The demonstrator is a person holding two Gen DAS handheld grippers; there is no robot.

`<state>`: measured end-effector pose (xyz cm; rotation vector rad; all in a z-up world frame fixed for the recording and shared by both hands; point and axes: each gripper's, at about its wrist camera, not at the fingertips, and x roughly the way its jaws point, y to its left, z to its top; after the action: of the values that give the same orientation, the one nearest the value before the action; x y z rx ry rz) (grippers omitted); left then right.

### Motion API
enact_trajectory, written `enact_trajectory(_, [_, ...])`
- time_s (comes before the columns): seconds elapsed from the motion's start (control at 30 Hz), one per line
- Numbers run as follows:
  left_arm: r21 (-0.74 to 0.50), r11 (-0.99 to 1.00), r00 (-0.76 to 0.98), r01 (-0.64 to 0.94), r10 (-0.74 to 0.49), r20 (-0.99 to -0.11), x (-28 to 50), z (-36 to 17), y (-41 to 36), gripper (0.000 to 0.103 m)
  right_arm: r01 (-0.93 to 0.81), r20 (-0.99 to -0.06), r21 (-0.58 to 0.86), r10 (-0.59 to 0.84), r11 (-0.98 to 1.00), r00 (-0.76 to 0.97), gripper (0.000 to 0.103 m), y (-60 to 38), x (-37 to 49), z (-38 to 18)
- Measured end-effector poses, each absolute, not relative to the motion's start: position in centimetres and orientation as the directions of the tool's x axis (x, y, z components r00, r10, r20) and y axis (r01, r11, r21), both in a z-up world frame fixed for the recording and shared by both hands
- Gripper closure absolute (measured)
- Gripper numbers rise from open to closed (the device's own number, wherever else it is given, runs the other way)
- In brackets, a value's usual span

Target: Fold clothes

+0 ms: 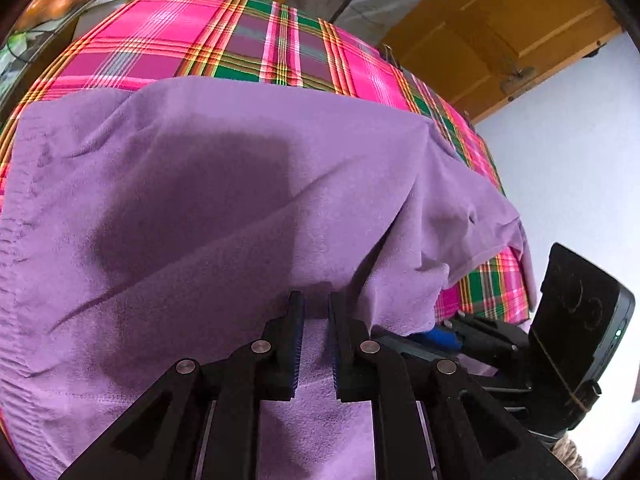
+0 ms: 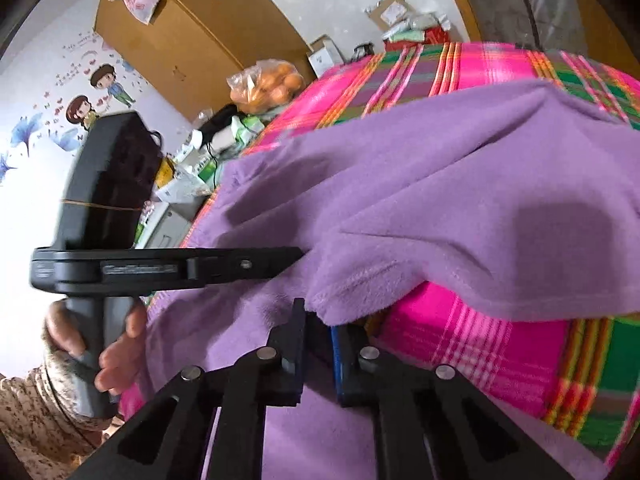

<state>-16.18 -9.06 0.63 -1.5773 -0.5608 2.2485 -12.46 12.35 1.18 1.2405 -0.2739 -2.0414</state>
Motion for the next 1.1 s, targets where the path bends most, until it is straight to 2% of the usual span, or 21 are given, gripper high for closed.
enact_trajectory(0.17, [-0.497, -0.867, -0.327, -0.046, 0.483, -0.812, -16.4, 0.6, -8.9, 0.091, 0.455, -0.619, 0.565, -0.718, -0.689, -0.318, 0.095, 13.9, -10.2, 3.8])
enact_trajectory(0.3, [-0.488, -0.871, -0.335, -0.054, 0.476, -0.813, -16.3, 0.6, -8.8, 0.091, 0.423, -0.674, 0.545, -0.678, -0.724, -0.293, 0.094, 12.9, -9.2, 2.2])
enact_trajectory(0.43, [-0.426, -0.902, -0.344, -0.068, 0.422, -0.839, -16.1, 1.0, -8.0, 0.091, 0.392, -0.685, 0.557, -0.672, -0.733, -0.283, 0.093, 13.3, -9.1, 1.4])
enact_trajectory(0.67, [-0.294, -0.949, -0.403, -0.110, 0.313, -0.860, -15.0, 3.5, -6.2, 0.091, 0.349, -0.654, 0.529, -0.634, -0.774, -0.414, 0.091, 19.1, -8.2, 4.1])
enact_trajectory(0.73, [-0.212, -0.967, -0.434, -0.141, 0.253, -0.865, -14.7, 4.3, -4.6, 0.087, 0.298, -0.660, 0.516, -0.594, -0.803, -0.459, 0.091, 21.6, -8.1, 4.2])
enact_trajectory(0.87, [-0.052, -0.980, -0.497, -0.195, 0.144, -0.856, -14.1, 5.9, -1.6, 0.087, 0.147, -0.690, 0.470, -0.466, -0.870, -0.553, 0.091, 27.4, -7.4, 4.0])
enact_trajectory(0.97, [-0.046, -0.966, -0.486, -0.254, 0.168, -0.857, -13.7, 6.3, 0.2, 0.087, -0.008, -0.698, 0.451, -0.348, -0.892, -0.626, 0.090, 34.0, -6.6, 4.0])
enact_trajectory(1.1, [0.091, -0.952, -0.522, -0.292, 0.080, -0.849, -13.0, 6.0, 2.5, 0.087, -0.188, -0.709, 0.448, -0.220, -0.874, -0.670, 0.078, 40.6, -6.6, 3.7])
